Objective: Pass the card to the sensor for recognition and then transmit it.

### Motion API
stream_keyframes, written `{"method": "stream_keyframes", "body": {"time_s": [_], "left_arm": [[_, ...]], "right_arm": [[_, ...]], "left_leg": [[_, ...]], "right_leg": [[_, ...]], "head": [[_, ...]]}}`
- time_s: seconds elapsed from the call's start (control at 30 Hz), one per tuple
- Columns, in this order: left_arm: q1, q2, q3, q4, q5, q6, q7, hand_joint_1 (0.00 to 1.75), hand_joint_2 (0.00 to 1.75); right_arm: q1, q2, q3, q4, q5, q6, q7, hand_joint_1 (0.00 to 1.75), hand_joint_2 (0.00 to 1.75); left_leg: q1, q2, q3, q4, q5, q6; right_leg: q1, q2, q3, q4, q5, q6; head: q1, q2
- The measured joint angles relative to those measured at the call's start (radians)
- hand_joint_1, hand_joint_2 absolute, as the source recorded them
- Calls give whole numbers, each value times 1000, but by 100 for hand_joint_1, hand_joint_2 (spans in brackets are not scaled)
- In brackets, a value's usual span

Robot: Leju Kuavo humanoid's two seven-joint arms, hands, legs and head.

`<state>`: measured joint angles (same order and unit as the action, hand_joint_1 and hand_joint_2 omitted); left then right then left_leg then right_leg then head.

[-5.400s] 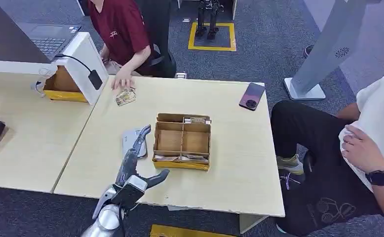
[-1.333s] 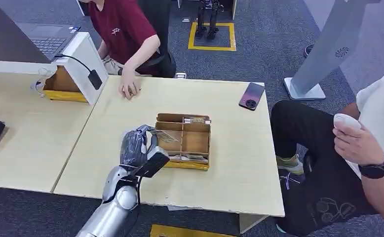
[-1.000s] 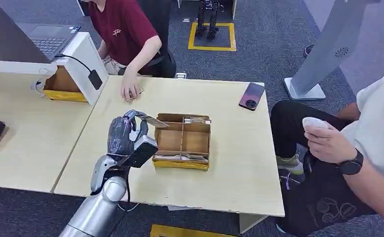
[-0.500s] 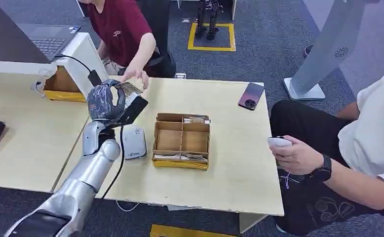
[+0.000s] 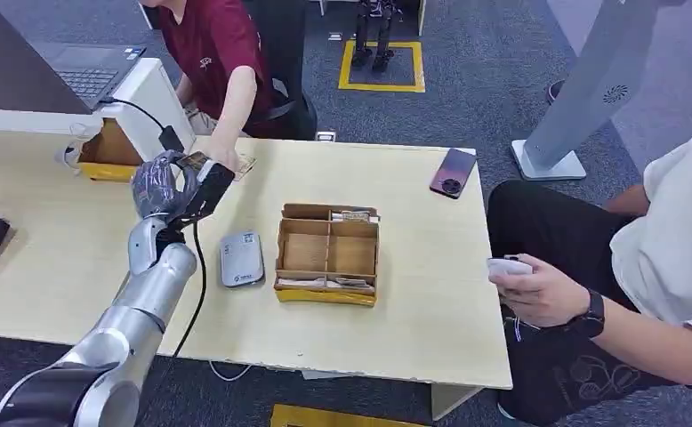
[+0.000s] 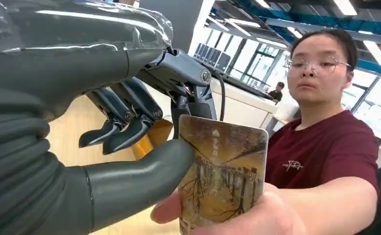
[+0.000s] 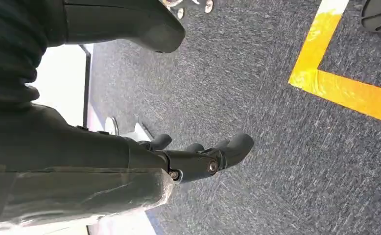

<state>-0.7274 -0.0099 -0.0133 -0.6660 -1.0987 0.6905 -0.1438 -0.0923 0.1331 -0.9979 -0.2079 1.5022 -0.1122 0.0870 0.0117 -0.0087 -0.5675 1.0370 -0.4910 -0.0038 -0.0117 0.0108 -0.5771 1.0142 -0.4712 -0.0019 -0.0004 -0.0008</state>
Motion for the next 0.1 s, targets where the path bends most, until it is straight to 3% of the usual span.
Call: {"method": "stream_keyframes", "body": {"time_s": [0.03,0.1], "left_arm": [[0,0,8,2,-5,0,-4,0,175],[2,-2,22,2,-18,0,-14,0,175]], "right_arm": [[0,0,0,0,0,0,0,0,175],[0,0,0,0,0,0,0,0,175]], "left_leg": [[0,0,0,0,0,0],[0,0,0,0,0,0]], "right_leg": [[0,0,0,0,0,0],[0,0,0,0,0,0]], "head": [[0,0],[0,0]]}}
